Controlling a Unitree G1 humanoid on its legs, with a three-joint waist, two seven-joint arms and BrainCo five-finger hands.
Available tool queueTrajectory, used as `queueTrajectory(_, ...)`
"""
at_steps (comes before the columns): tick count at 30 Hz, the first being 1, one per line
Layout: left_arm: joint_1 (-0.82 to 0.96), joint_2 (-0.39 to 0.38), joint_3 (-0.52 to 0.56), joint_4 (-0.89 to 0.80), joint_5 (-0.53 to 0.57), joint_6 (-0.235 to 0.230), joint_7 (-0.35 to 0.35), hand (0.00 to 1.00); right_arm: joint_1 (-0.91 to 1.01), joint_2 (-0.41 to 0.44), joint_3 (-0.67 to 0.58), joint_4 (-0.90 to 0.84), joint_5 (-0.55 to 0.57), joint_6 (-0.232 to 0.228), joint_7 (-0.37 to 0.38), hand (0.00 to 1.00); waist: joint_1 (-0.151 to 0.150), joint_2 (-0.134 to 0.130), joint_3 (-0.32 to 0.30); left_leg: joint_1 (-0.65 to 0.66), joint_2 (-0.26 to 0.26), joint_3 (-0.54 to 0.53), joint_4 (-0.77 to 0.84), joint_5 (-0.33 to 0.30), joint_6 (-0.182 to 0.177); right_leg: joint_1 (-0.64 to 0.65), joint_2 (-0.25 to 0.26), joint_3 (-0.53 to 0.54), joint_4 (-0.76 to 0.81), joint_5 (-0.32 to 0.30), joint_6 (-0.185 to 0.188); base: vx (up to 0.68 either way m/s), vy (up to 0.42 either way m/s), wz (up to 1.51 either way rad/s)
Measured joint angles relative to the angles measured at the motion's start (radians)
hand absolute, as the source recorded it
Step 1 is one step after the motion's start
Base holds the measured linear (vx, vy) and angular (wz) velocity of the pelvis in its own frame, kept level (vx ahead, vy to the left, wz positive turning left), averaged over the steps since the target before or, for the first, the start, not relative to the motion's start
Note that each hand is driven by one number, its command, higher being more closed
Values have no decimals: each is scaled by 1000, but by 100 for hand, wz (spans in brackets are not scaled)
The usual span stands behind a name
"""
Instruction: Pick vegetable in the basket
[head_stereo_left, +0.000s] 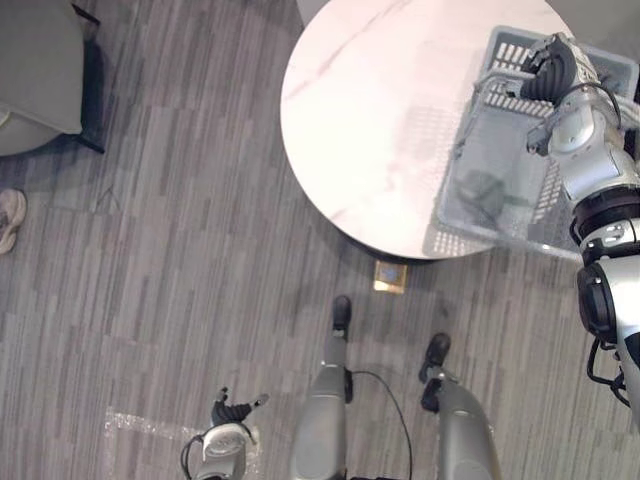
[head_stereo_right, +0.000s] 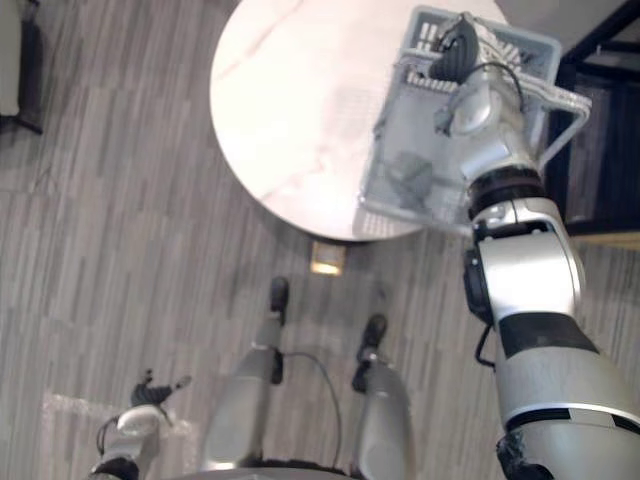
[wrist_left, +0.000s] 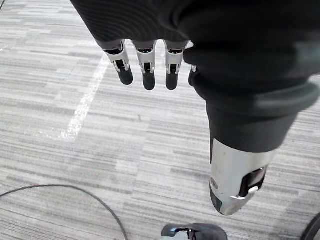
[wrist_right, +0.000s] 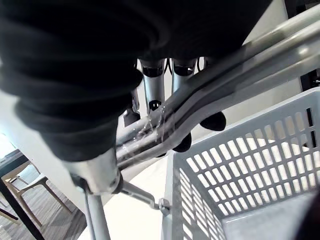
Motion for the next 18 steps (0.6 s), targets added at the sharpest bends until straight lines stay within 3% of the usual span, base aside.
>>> queueTrajectory(10,0,0,5,0,8,9,-2,0,70,1,36,4,-9,14,23,100,-3,-8,5,79,12,43,0,-12,-7,54,11,42,-2,-1,-2,15,-46,-12)
queueTrajectory(14,8,5,80,3,46,30,-4,0,161,20,137,-158,-9,11,60,100,-6,-66,-5,160,43,115,0,-40,-16,103,46,107,-37,4,-4,48,-58,-50)
queueTrajectory(15,17,5,110,3,49,33,-7,0,219,19,179,-284,-9,6,78,100,-12,-99,-23,184,59,147,0,-48,-24,116,64,137,-59,13,-6,111,-65,-70)
queueTrajectory(18,20,6,150,10,80,46,-21,0,336,20,219,-489,-1,-30,100,100,-35,-150,-54,242,78,197,0,-65,-34,160,93,178,-93,25,-13,102,-47,-52)
